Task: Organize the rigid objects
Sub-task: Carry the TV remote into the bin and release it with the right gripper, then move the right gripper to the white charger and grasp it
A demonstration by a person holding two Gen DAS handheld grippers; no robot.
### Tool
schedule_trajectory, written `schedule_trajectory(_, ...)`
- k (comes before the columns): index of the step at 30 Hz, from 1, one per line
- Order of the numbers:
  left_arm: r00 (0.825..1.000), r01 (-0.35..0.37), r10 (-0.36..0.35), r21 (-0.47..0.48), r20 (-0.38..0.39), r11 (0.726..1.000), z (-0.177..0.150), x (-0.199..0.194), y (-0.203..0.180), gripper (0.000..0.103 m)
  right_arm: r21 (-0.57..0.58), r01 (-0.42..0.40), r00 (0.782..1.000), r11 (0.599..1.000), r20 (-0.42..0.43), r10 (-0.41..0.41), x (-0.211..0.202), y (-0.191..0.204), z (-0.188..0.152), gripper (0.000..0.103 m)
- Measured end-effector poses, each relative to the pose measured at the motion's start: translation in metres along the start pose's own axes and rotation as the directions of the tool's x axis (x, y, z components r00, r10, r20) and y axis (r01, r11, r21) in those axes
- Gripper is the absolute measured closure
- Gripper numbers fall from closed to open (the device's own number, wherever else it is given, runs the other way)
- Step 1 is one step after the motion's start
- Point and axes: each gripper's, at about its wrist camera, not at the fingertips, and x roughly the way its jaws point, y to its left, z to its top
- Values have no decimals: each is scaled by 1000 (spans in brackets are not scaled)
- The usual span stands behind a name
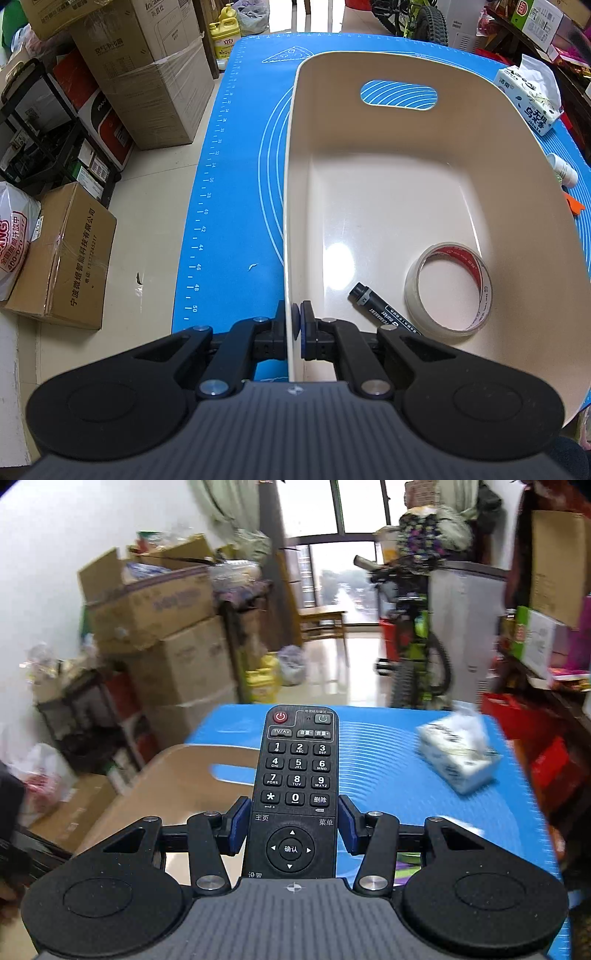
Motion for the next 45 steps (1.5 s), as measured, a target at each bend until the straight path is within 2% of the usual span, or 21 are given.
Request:
schedule_trajectory(5,1000,1,-1,-3,-1,1000,0,0,1,97,-31,-98,994,995,-60,96,22,40,-4,48)
schedule_trajectory(10,1000,1,-1,-5,-1,1000,0,0,2,97,-80,-146,978,986,-163,131,51,72,-24,48)
schedule_trajectory(15,1000,1,-1,-4,-1,1000,0,0,2,97,-112,-184,950,976,-273,148,71,91,-47,48)
schedule_trajectory(19,1000,6,-6,-2,-1,1000,-1,0,3,97,-137,-189,924,972,-360,129,84,98,-63,48)
schedule_trajectory(24,1000,6,-6,4,-2,1000,0,0,2,97,-128,-190,905,973,-407,123,92,99,-71,48)
schedule_trajectory(28,1000,6,-6,6,-3,1000,0,0,2,97,-149,-201,926,968,-351,138,81,94,-59,35)
schedule_trajectory(34,1000,6,-6,7,-3,1000,0,0,2,97,-158,-190,960,969,-239,149,50,74,-32,31)
schedule_trajectory(40,1000,8,-8,5,-2,1000,0,1,3,97,-98,-116,982,988,-160,100,28,22,-6,28)
schedule_trajectory(45,1000,7,-7,7,-2,1000,1,1,2,97,-66,-33,990,997,-137,24,19,-24,-6,26)
